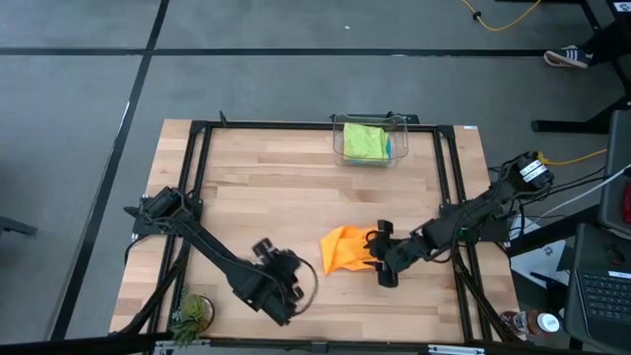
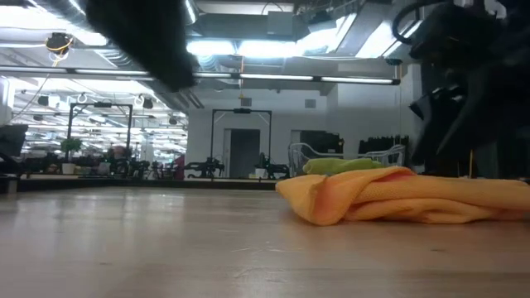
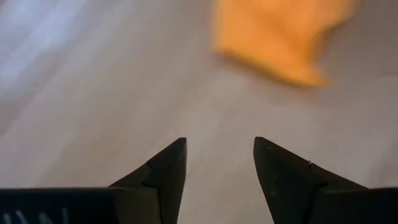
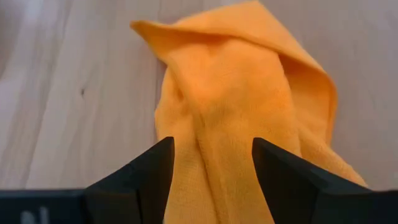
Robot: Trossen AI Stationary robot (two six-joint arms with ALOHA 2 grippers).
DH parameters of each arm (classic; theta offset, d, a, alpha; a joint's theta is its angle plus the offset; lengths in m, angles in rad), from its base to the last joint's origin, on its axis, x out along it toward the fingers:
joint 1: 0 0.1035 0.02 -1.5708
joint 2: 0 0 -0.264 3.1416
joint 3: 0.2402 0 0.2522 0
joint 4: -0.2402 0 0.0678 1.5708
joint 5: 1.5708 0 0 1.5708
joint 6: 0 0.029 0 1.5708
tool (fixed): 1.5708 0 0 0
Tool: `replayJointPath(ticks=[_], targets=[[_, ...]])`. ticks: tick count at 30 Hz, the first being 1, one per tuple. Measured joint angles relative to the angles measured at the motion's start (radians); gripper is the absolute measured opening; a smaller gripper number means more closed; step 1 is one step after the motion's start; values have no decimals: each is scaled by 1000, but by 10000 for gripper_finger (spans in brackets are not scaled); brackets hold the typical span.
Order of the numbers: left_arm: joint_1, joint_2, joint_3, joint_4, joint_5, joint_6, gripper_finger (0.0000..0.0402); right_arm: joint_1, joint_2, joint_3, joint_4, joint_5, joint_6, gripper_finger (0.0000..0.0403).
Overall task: Fold microfiber towels
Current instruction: Fold the yellow microfiber cloth
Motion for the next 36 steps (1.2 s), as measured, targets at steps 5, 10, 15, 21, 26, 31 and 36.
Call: replayJointPath(ticks=[5, 10, 15, 21, 26, 31, 36], targets=[[39, 22, -22, 336, 25, 450, 179, 1, -22, 19, -48, -4, -26, 219], [89, 53, -22, 491, 84, 799, 179, 3, -43, 98, -253, -4, -9, 219], [145, 108, -23, 578, 264, 1163, 179, 35, -43, 142, -401, -6, 33, 219], [174, 163, -23, 676, 290, 1369, 179, 95, -48, 143, -493, -6, 132, 219], [178, 163, -23, 644, 326, 1486, 179, 121, -51, 144, -534, -1, 183, 219], [196, 172, -22, 642, 366, 1581, 179, 123, -51, 144, -536, 6, 183, 219], [223, 172, -22, 644, 387, 1611, 179, 122, -51, 144, -536, 6, 184, 219]])
